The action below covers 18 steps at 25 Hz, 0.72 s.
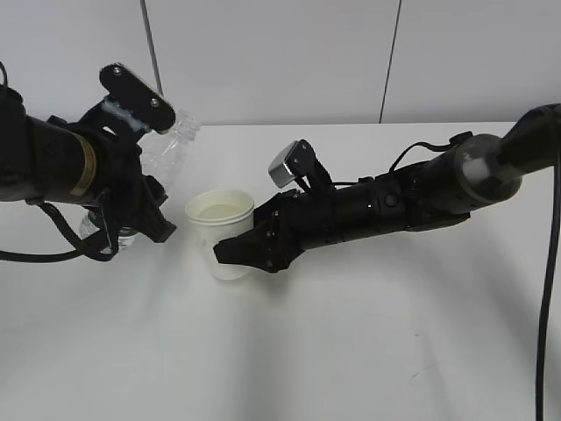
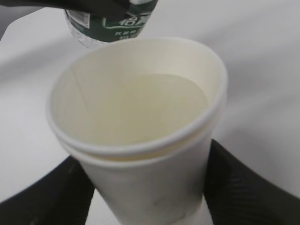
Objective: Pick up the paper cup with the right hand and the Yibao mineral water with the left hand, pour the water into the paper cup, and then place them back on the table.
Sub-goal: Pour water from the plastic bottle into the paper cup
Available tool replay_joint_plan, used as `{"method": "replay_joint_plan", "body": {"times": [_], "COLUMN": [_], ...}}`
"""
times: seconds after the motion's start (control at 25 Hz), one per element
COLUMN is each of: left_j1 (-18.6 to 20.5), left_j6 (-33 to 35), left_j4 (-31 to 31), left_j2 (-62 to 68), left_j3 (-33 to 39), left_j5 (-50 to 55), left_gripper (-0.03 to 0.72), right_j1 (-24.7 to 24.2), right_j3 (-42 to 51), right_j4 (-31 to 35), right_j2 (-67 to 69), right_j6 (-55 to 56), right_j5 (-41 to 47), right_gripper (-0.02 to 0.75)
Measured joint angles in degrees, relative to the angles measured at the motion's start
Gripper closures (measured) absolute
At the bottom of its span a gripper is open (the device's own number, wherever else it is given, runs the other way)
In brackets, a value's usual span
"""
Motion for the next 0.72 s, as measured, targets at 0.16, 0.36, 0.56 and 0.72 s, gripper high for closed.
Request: {"method": "replay_joint_plan", "body": {"times": [0.16, 0.36, 0.56, 0.72], "left_j1": [3.78, 8.22, 12.95, 17.13], "left_j6": [-2.90, -5.57, -5.92, -5.96], "left_j4": [0.18, 0.47, -1.32, -2.62], "left_j2": [0.00, 0.00, 0.00, 0.06], "left_j3": [0.00, 0.00, 0.00, 0.00], "left_j5": [-3.60, -11.01, -20.74, -27.42], "left_gripper": [0.365, 0.365, 0.365, 0.365], "right_j1": [-0.11, -0.84, -1.06, -1.06], "right_j3": [0.00, 0.00, 0.00, 0.00], "right_j4": [0.70, 2.21, 3.19, 4.52], "right_j2": [0.00, 0.00, 0.00, 0.00], "right_j6": [0.00, 0.00, 0.00, 0.00], "right_j5": [0.22, 0.26, 0.26, 0.26], "right_gripper": [0.214, 0.215, 0.215, 0.215]}}
